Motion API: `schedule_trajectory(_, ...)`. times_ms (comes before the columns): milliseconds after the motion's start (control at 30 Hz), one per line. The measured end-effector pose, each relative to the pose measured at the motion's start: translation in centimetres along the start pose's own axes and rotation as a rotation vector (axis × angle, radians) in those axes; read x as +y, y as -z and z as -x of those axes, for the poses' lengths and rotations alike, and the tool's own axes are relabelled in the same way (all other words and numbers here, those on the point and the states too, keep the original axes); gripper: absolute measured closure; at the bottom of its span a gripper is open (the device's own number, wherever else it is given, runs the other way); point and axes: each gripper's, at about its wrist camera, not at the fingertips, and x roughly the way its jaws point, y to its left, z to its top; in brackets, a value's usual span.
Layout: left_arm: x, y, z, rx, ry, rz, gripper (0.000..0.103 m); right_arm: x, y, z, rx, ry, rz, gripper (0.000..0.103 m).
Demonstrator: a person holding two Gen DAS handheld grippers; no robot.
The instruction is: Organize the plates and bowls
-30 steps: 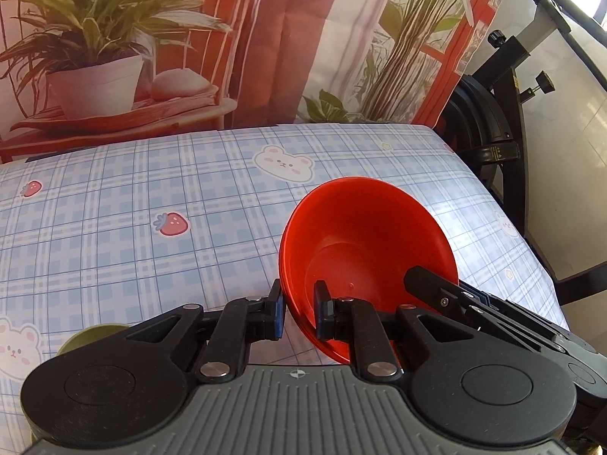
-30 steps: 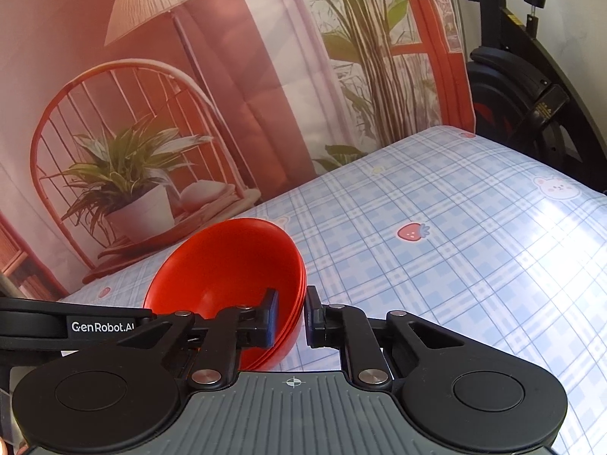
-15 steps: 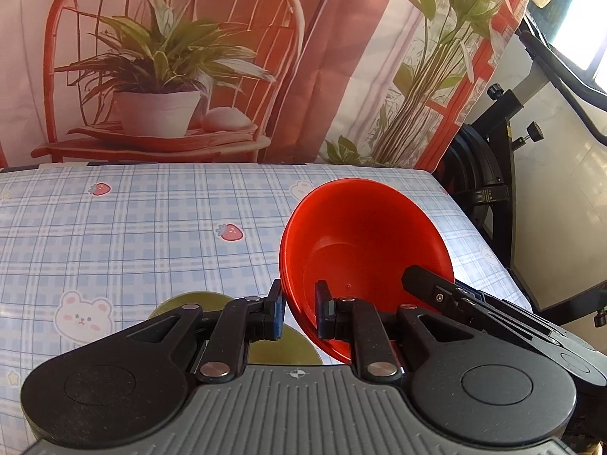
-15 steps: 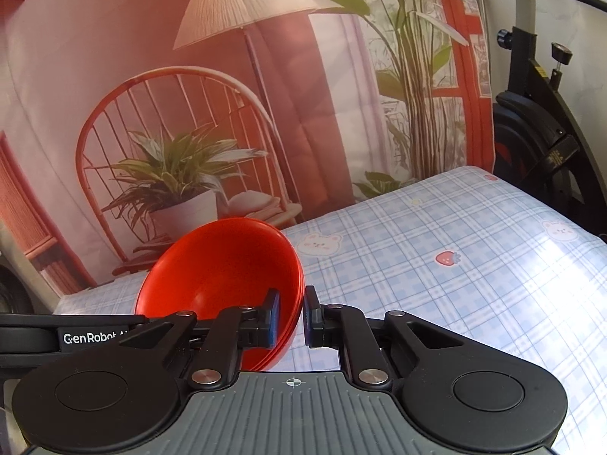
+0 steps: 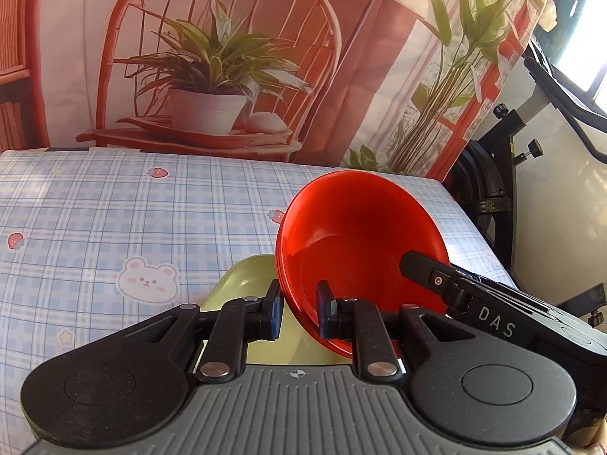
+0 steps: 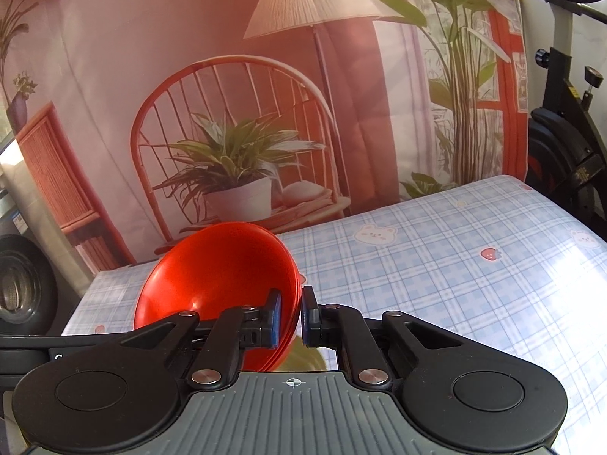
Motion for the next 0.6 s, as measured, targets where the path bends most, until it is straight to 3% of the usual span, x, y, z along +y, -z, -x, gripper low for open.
schedule_trajectory(267,3.2,1.3,0.3,0.029,0.018,0.061,0.083,1.3,1.6,-1.7,0.070,-0.021,0.012,0.094)
schedule_trajectory(600,4.5,2.0,-0.9,0.078,0.010,0.053,0.082,1.6,3.0,-3.7,0.133,-0.017,0.028,0.094)
